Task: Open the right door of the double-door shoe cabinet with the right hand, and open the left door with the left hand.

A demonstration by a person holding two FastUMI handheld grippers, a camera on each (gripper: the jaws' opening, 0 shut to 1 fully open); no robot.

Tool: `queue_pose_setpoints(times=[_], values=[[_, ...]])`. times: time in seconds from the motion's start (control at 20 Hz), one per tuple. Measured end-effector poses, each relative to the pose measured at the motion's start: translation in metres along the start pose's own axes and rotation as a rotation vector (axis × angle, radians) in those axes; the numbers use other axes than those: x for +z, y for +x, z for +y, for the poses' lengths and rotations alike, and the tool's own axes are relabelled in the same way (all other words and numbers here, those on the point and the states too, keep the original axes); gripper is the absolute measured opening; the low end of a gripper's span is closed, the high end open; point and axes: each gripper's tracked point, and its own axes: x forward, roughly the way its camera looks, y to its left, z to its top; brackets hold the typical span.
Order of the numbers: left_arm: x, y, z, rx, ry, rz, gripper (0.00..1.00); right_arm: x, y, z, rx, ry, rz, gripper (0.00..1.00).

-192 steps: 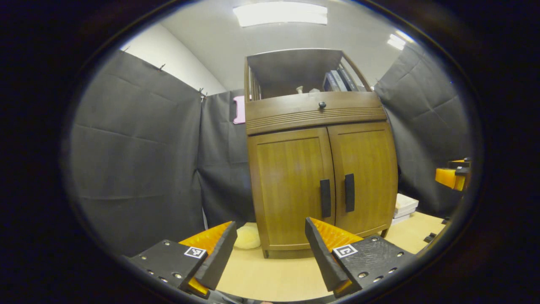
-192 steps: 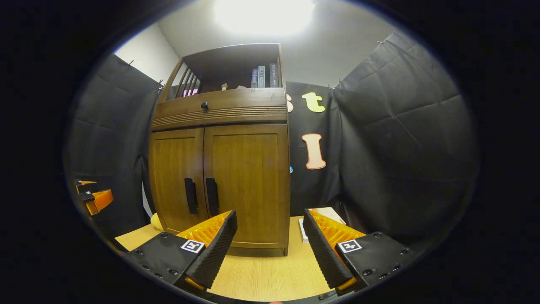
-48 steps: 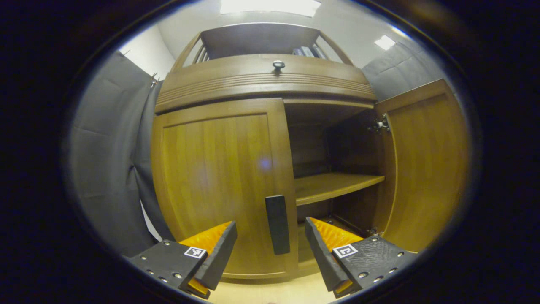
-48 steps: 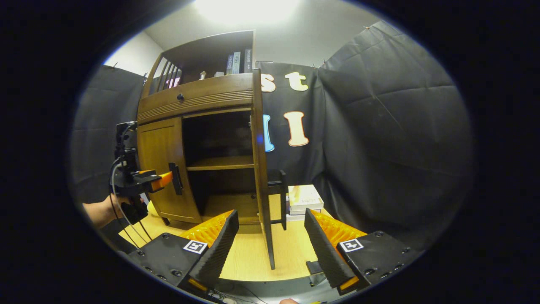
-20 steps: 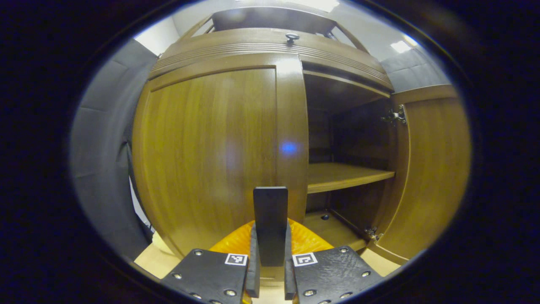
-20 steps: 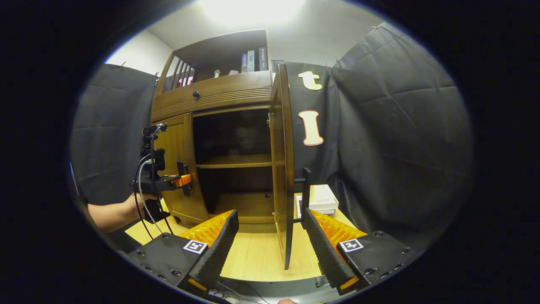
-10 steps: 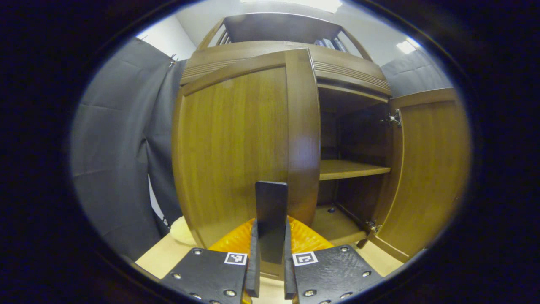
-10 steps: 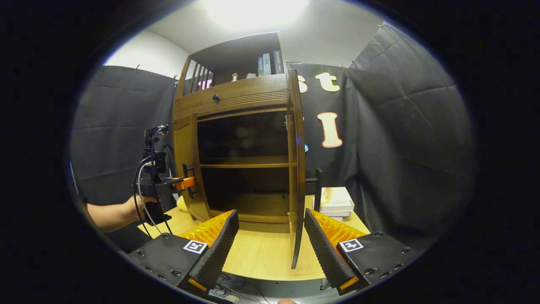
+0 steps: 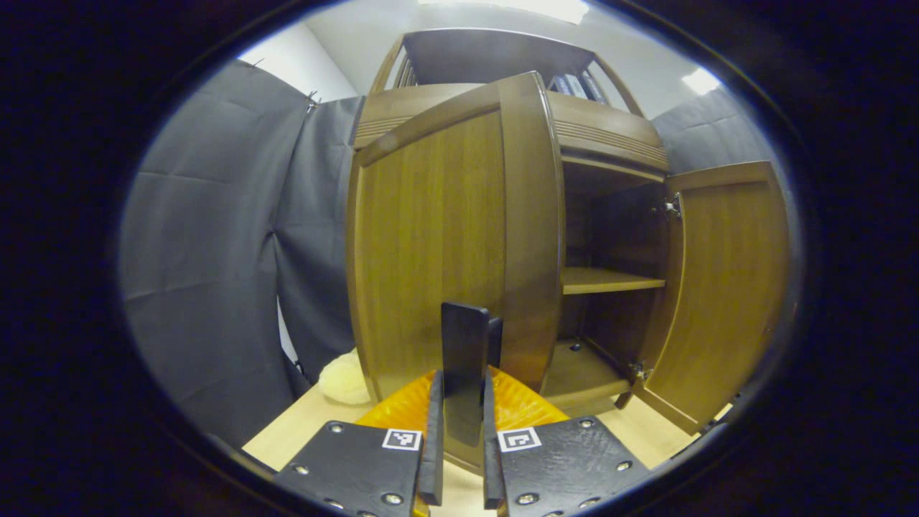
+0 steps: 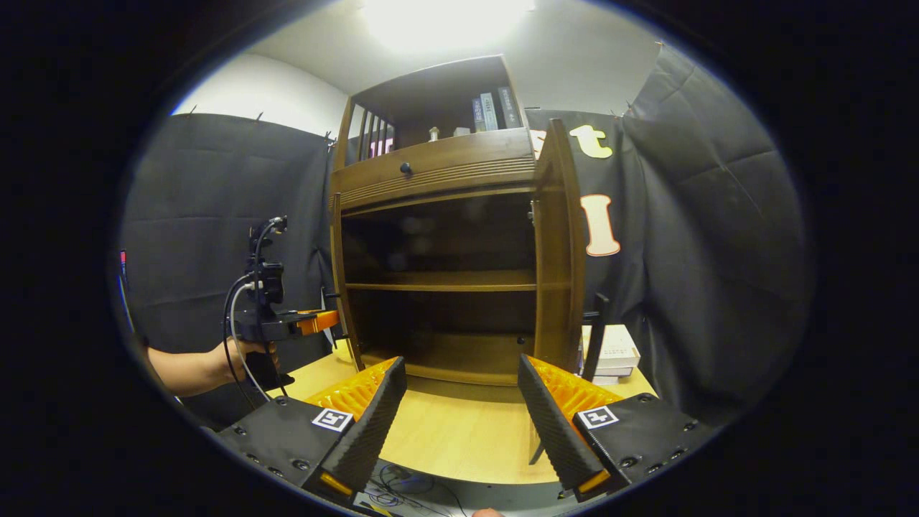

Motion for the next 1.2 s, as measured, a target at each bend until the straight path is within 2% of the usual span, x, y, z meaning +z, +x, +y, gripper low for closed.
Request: queue_pose_setpoints(times=[0.1, 0.15, 0.25, 0.3, 0.35, 0.4, 0.5, 0.55, 0.8, 0.9, 1.05, 1.2], values=[[-0.001, -0.005, 0.004, -0.009, 0.000, 0.004, 0.24, 0.002, 0.006, 0.012, 0.005, -0.002, -0.002, 0.98], [-0.001, -0.008, 0.006, -0.012, -0.003, 0.005, 0.24, 0.003, 0.008, 0.019, 0.012, -0.002, -0.004, 0.92], [-0.004, -0.013, 0.010, -0.021, -0.004, 0.004, 0.24, 0.003, 0.014, 0.032, 0.017, -0.007, 0.002, 0.92], [-0.003, -0.014, 0.013, -0.023, 0.001, 0.003, 0.24, 0.003, 0.015, 0.040, 0.023, -0.006, 0.002, 0.98], [-0.003, -0.016, 0.017, -0.023, 0.009, 0.003, 0.24, 0.004, 0.016, 0.048, 0.033, -0.005, 0.001, 0.98], [-0.003, -0.018, 0.022, -0.023, 0.015, 0.004, 0.24, 0.003, 0.018, 0.056, 0.040, -0.008, 0.002, 0.92], [-0.005, -0.022, 0.032, -0.017, 0.019, 0.007, 0.24, 0.005, 0.022, 0.070, 0.055, -0.020, 0.003, 0.92], [-0.007, -0.023, 0.037, -0.012, 0.016, 0.016, 0.24, 0.007, 0.026, 0.077, 0.065, -0.025, 0.001, 0.98], [-0.003, -0.031, 0.050, -0.013, 0.011, -0.008, 0.23, 0.006, 0.032, 0.110, 0.099, -0.061, 0.007, 0.98], [0.001, -0.034, 0.066, 0.012, 0.032, -0.029, 0.23, 0.005, 0.033, 0.120, 0.107, -0.078, 0.009, 0.98], [0.003, -0.033, 0.073, 0.019, -0.006, -0.037, 0.22, 0.004, 0.030, 0.133, 0.115, -0.090, 0.007, 0.98], [0.003, -0.035, 0.080, 0.040, -0.002, -0.044, 0.21, 0.004, 0.033, 0.142, 0.113, -0.093, 0.009, 0.98]])
